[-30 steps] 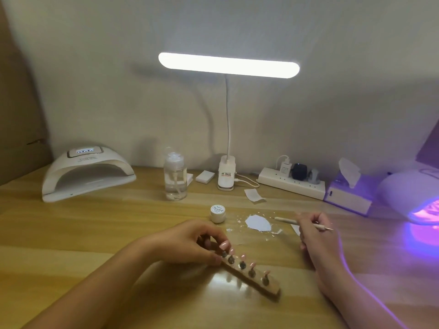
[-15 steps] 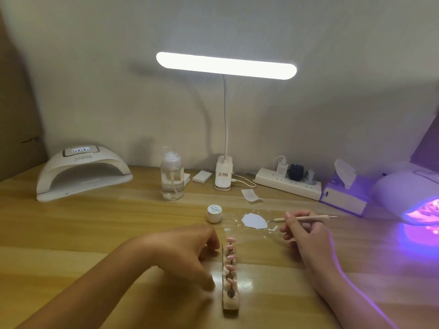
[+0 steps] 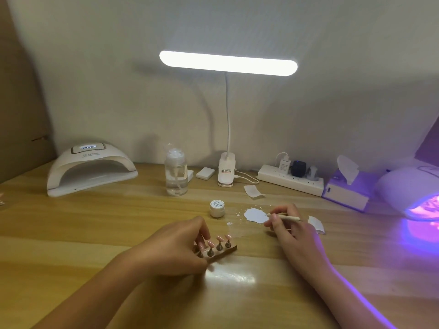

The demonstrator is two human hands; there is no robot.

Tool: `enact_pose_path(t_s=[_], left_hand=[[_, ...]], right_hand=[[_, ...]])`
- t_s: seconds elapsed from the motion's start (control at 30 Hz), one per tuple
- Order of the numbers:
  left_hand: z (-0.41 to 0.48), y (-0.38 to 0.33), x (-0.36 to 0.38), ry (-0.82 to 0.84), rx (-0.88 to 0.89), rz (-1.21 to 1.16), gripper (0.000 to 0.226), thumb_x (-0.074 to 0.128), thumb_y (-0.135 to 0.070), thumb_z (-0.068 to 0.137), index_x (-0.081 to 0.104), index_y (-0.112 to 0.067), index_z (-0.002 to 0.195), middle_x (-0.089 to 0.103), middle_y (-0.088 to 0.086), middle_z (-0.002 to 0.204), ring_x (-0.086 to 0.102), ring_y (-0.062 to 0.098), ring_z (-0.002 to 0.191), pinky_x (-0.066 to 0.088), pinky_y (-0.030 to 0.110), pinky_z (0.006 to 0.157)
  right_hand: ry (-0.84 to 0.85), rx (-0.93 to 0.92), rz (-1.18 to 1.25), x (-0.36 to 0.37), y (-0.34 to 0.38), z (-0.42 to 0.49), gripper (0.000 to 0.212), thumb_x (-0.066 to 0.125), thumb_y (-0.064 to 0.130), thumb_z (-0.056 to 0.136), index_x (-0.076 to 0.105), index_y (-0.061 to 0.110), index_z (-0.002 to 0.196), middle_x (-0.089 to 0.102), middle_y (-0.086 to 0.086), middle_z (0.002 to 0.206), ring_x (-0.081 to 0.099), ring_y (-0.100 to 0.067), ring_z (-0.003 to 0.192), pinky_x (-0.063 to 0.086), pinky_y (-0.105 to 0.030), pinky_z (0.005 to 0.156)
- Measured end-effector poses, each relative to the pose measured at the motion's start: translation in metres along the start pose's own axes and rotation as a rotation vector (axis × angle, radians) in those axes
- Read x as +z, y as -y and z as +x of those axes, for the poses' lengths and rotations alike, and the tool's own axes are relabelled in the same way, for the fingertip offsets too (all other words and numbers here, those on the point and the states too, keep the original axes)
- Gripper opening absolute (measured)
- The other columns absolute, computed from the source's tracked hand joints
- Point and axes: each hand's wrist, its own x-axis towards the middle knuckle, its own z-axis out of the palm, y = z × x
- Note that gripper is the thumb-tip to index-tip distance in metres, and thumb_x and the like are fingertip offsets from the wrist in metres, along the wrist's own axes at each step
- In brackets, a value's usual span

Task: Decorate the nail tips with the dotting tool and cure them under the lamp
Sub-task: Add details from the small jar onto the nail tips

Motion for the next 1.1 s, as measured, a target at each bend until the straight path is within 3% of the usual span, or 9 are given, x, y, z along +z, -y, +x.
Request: enact_pose_path(t_s=[0.1, 0.2, 0.3, 0.37, 0.5, 0.6, 0.77, 0.97, 1.1], left_hand=[[0.007, 0.012, -0.002, -0.013, 0.074, -0.128, 0.037, 0.07, -0.032, 0.073, 0.053, -0.042, 0.104, 0.061, -0.021, 0.101, 0.057, -0.001, 0.083, 0.047, 0.015, 0.069], [0.016, 0.01, 0.005, -0.058, 0.172, -0.32, 0.037, 0.073, -0.025, 0.072, 0.057, -0.038, 0.104, 0.066, -0.022, 0.097, 0.057, -0.002, 0.079, 0.047, 0.017, 0.067], [0.028, 0.007, 0.018, -0.104, 0.209, -0.325, 0.039, 0.071, -0.015, 0.075, 0.057, -0.037, 0.103, 0.066, -0.017, 0.098, 0.056, -0.001, 0.077, 0.045, 0.017, 0.067], [0.035, 0.006, 0.024, -0.109, 0.215, -0.317, 0.039, 0.07, -0.014, 0.075, 0.056, -0.037, 0.103, 0.065, -0.013, 0.101, 0.055, -0.001, 0.077, 0.044, 0.016, 0.067], [0.043, 0.005, 0.028, -0.178, 0.231, -0.337, 0.032, 0.065, -0.016, 0.072, 0.056, -0.033, 0.098, 0.066, -0.011, 0.098, 0.056, 0.006, 0.079, 0.049, 0.024, 0.069], [0.041, 0.006, 0.035, -0.258, 0.249, -0.324, 0.029, 0.058, -0.024, 0.068, 0.055, -0.031, 0.095, 0.064, -0.012, 0.094, 0.058, 0.011, 0.086, 0.051, 0.034, 0.076], [0.044, 0.006, 0.04, -0.303, 0.266, -0.328, 0.027, 0.056, -0.027, 0.066, 0.055, -0.031, 0.093, 0.062, -0.016, 0.091, 0.054, 0.007, 0.084, 0.046, 0.024, 0.071], [0.044, 0.007, 0.042, -0.3, 0.26, -0.32, 0.026, 0.055, -0.03, 0.065, 0.055, -0.035, 0.091, 0.06, -0.016, 0.09, 0.052, 0.005, 0.08, 0.041, 0.019, 0.068], [0.044, 0.007, 0.042, -0.3, 0.254, -0.318, 0.026, 0.055, -0.031, 0.065, 0.054, -0.036, 0.09, 0.059, -0.015, 0.09, 0.052, 0.005, 0.081, 0.042, 0.019, 0.069]], right_hand=[[-0.01, 0.082, 0.167, 0.0, -0.002, 0.004, 0.006, 0.052, 0.026, 0.101, 0.057, 0.026, 0.098, 0.076, 0.011, 0.084, 0.072, -0.002, 0.078, 0.056, -0.036, 0.081], [-0.085, 0.151, 0.325, 0.0, -0.002, 0.008, 0.011, 0.054, 0.019, 0.102, 0.057, 0.019, 0.091, 0.077, -0.003, 0.084, 0.072, -0.015, 0.078, 0.057, -0.037, 0.076], [-0.144, 0.217, 0.342, -0.001, -0.006, 0.011, 0.017, 0.061, 0.02, 0.098, 0.064, 0.017, 0.081, 0.075, -0.002, 0.077, 0.062, -0.02, 0.072, 0.049, -0.038, 0.069], [-0.147, 0.263, 0.347, -0.001, -0.007, 0.016, 0.023, 0.065, 0.023, 0.095, 0.068, 0.015, 0.074, 0.074, -0.002, 0.075, 0.058, -0.017, 0.068, 0.045, -0.038, 0.066], [-0.136, 0.253, 0.316, 0.003, -0.004, 0.03, 0.015, 0.065, 0.025, 0.095, 0.069, 0.017, 0.084, 0.076, 0.003, 0.077, 0.061, -0.003, 0.055, 0.043, -0.024, 0.057], [-0.122, 0.185, 0.212, 0.008, -0.008, 0.033, 0.012, 0.064, 0.026, 0.095, 0.068, 0.021, 0.085, 0.075, 0.012, 0.074, 0.067, 0.003, 0.07, 0.044, -0.02, 0.06], [-0.088, 0.167, 0.172, 0.01, -0.013, 0.034, 0.012, 0.064, 0.029, 0.095, 0.067, 0.024, 0.085, 0.076, 0.013, 0.076, 0.068, -0.002, 0.074, 0.047, -0.029, 0.066], [-0.084, 0.153, 0.164, 0.011, -0.013, 0.033, 0.011, 0.064, 0.028, 0.095, 0.066, 0.024, 0.085, 0.076, 0.014, 0.074, 0.061, 0.011, 0.061, 0.039, -0.023, 0.06], [-0.144, 0.162, 0.307, 0.009, -0.011, 0.032, 0.006, 0.06, 0.025, 0.098, 0.063, 0.026, 0.092, 0.077, 0.01, 0.078, 0.064, -0.001, 0.059, 0.044, -0.026, 0.051]])
